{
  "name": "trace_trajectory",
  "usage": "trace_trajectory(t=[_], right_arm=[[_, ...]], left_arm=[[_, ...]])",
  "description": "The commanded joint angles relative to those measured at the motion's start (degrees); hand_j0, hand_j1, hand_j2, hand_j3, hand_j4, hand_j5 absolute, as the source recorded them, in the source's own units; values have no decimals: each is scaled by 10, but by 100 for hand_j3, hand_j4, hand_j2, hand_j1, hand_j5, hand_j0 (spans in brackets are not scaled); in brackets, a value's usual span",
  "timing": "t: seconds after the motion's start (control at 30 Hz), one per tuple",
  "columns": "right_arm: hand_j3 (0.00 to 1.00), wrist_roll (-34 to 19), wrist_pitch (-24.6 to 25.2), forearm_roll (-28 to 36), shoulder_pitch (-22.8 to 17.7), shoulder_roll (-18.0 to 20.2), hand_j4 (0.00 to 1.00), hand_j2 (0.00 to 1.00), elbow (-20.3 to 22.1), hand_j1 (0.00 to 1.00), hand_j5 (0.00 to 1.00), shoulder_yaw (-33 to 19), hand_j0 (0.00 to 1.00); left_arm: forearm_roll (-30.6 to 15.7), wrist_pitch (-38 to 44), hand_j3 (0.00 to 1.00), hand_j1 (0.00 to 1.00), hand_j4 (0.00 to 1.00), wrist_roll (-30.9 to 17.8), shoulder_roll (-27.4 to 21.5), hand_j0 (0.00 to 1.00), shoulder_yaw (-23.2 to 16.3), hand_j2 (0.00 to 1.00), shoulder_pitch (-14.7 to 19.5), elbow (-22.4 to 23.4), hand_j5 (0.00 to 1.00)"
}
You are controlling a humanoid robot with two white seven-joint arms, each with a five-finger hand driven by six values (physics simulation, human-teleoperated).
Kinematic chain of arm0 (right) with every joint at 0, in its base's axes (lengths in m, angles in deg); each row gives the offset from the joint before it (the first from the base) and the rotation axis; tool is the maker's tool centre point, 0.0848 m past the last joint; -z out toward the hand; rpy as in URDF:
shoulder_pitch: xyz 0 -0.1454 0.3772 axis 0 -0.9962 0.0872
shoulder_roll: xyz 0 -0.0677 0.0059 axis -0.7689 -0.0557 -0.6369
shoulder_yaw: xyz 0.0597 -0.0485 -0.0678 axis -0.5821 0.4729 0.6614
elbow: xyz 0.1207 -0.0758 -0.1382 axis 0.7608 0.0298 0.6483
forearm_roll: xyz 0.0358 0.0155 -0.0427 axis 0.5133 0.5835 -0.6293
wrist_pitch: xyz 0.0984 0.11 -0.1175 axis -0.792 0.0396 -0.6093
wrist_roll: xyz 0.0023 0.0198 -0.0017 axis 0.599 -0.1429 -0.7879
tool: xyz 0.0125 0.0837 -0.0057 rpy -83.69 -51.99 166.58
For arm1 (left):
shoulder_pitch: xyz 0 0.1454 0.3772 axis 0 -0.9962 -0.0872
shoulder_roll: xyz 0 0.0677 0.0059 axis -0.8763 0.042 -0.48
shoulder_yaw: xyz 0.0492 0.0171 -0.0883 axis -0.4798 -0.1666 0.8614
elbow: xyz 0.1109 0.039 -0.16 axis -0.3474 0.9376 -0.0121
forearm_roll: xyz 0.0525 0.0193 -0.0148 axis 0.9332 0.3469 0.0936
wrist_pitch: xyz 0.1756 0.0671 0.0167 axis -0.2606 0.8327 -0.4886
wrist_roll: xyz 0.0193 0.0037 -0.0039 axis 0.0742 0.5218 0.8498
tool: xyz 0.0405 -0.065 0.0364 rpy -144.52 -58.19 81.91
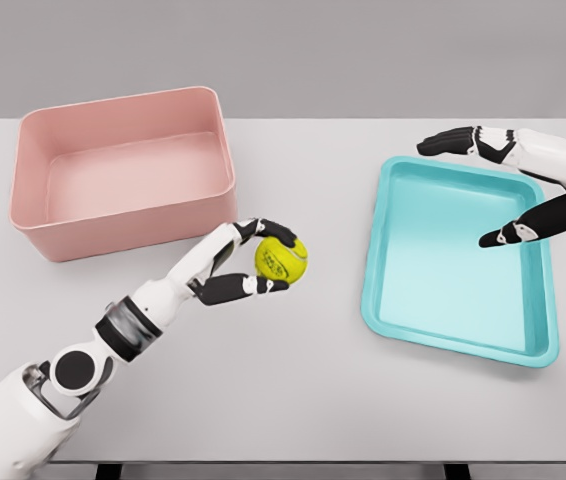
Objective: Put the tennis from the blue tray into the pink basket with both arms
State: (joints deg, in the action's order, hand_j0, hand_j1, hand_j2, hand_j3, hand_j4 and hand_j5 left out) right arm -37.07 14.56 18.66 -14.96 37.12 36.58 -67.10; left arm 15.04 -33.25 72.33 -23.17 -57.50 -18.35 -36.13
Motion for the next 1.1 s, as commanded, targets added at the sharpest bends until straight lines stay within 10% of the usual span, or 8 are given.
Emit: trace_trajectory(t=[0.0, 1.07], right_arm=[[100, 0, 2, 4, 0, 3, 100, 100, 0, 100, 100, -1, 100], [100, 0, 5, 46, 19, 46, 100, 100, -1, 100, 100, 8, 100]], left_arm=[[-1, -34, 51, 51, 51, 0, 0, 51, 0, 51, 0, -1, 51], [-12, -65, 51, 51, 51, 1, -34, 51, 99, 51, 65, 7, 51]])
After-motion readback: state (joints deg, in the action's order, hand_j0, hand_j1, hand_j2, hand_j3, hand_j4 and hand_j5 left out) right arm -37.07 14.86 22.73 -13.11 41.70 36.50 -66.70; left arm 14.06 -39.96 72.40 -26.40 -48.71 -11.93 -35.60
